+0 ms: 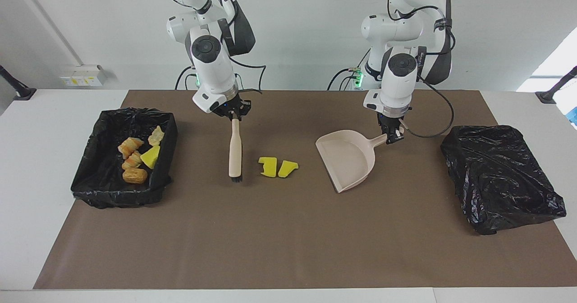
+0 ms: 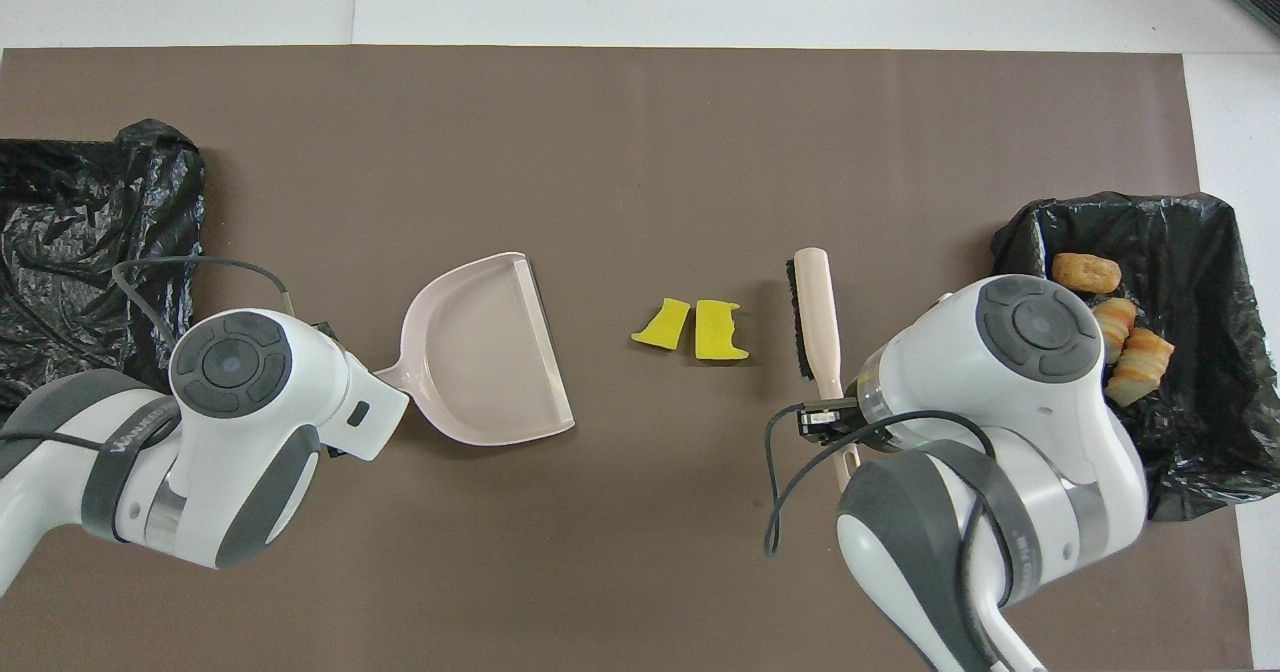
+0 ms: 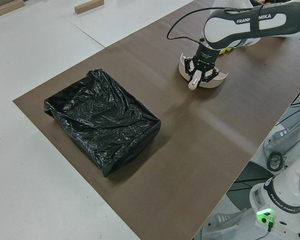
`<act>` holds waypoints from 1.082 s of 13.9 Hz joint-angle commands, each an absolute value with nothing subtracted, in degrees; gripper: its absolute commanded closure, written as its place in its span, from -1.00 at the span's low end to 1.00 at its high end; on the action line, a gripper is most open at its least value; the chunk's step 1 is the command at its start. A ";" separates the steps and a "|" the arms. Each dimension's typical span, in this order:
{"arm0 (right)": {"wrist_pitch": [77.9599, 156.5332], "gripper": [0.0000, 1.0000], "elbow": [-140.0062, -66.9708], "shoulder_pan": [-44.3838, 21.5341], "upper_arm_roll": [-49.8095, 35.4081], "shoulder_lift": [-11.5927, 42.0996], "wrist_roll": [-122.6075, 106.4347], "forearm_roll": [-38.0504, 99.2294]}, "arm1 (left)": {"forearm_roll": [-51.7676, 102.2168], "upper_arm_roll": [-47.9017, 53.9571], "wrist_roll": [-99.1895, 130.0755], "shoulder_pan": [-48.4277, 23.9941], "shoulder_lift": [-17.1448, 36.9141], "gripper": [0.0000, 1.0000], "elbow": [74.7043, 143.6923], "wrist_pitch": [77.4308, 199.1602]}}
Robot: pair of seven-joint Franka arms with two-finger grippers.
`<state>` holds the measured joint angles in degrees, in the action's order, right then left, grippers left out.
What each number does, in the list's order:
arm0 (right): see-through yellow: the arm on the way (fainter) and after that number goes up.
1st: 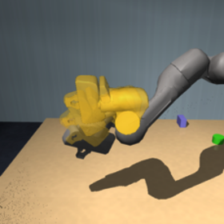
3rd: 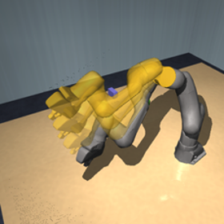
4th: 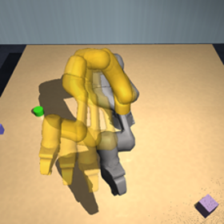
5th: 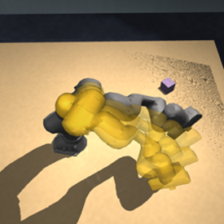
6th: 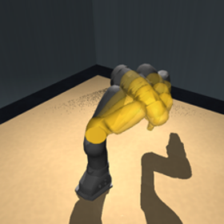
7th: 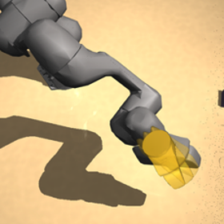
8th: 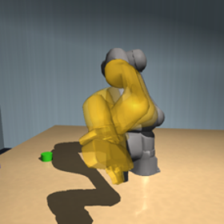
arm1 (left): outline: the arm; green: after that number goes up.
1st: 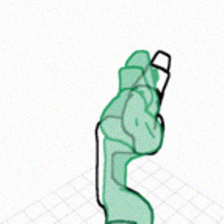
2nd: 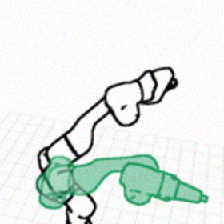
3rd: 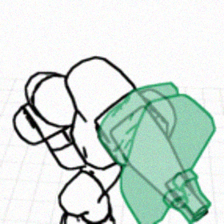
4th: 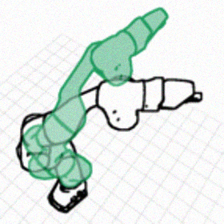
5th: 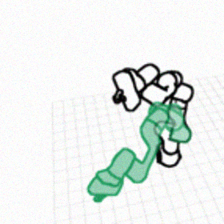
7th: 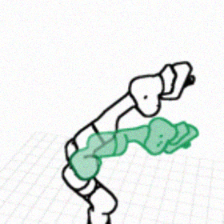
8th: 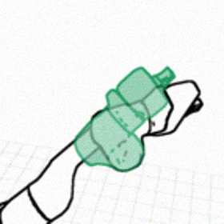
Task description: Sweep and dump trash in bin
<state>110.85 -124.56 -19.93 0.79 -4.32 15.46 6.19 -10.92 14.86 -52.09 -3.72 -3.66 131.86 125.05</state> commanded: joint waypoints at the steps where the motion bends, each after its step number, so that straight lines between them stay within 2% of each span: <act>1: 117.57 1.00 -129.36 -20.82 0.18 -4.49 14.24 5.27 | -12.22 14.24 -50.45 -4.31 -4.22 1.00 132.54 125.07; 4: 121.02 1.00 -129.38 -24.16 0.09 -2.12 14.15 5.45 | -12.22 14.24 -50.10 -4.22 -4.22 1.00 132.54 125.07; 6: 124.17 1.00 -128.94 -28.63 0.09 0.51 14.85 5.97 | -12.22 14.24 -50.10 -4.22 -4.22 1.00 132.54 125.07; 9: 126.30 1.00 -124.65 -34.16 0.00 4.47 15.20 8.07 | -12.22 14.24 -50.10 -4.22 -4.22 1.00 132.54 125.07; 10: 126.91 1.00 -123.24 -37.15 0.00 6.05 15.64 10.52 | -12.22 14.24 -50.01 -4.22 -4.22 1.00 132.54 125.07; 12: 134.52 1.00 -123.22 -43.30 0.00 7.72 18.18 14.04 | -12.13 14.24 -50.01 -4.22 -4.22 1.00 132.63 125.07; 15: 139.30 1.00 -121.65 -44.65 -1.31 10.63 17.67 24.74 | -12.13 14.24 -48.70 -4.13 -4.22 1.00 132.63 125.07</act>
